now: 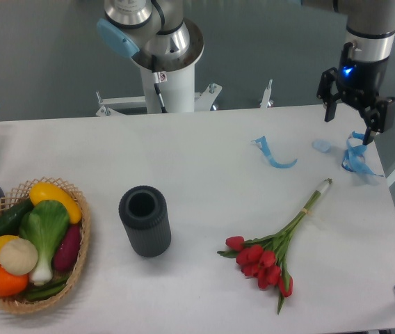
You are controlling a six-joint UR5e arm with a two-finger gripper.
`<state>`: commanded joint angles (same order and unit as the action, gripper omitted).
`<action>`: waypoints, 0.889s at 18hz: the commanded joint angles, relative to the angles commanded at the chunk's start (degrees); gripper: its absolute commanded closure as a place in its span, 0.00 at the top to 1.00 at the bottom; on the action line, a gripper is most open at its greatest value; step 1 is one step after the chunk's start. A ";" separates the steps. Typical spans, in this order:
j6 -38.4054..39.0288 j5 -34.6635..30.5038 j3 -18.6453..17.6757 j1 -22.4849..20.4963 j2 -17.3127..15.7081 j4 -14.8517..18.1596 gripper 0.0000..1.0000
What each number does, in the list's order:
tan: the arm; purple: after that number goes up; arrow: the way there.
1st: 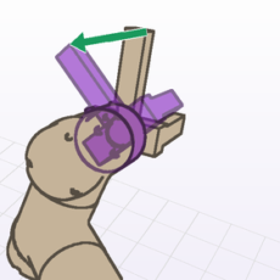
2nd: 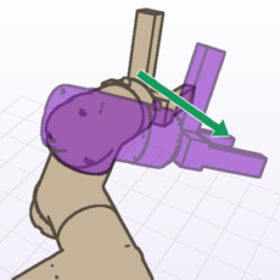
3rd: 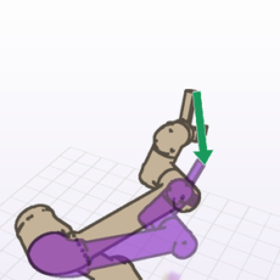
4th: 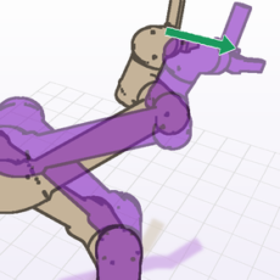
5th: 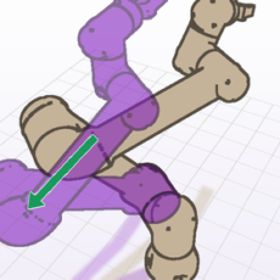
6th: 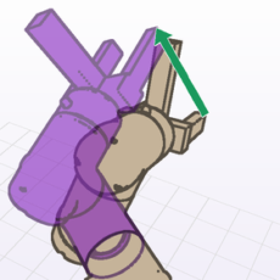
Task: Pick up the flowers from the table
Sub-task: 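Move the open gripper down over the red tulip stems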
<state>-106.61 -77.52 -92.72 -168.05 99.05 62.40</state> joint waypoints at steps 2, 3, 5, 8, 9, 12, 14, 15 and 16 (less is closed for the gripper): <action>-0.09 0.00 0.00 0.00 0.00 -0.09 1.00; -0.09 0.09 0.00 0.09 0.00 -0.09 1.00; -0.61 -0.44 -0.52 0.17 -0.61 -0.26 1.00; -0.09 -1.14 -2.63 0.88 -1.32 -2.80 1.00; 0.00 -1.06 -3.33 1.14 -1.06 -4.47 1.00; 0.52 -1.05 -6.23 1.14 -1.32 -8.52 1.00; 5.16 -0.97 -6.50 1.32 -1.23 -8.88 1.00; 7.88 -0.97 -6.50 2.01 -1.06 -8.88 1.00; 9.82 -0.97 -6.50 2.72 -0.79 -8.96 1.00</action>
<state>-96.79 -78.49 -99.23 -165.33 98.26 53.44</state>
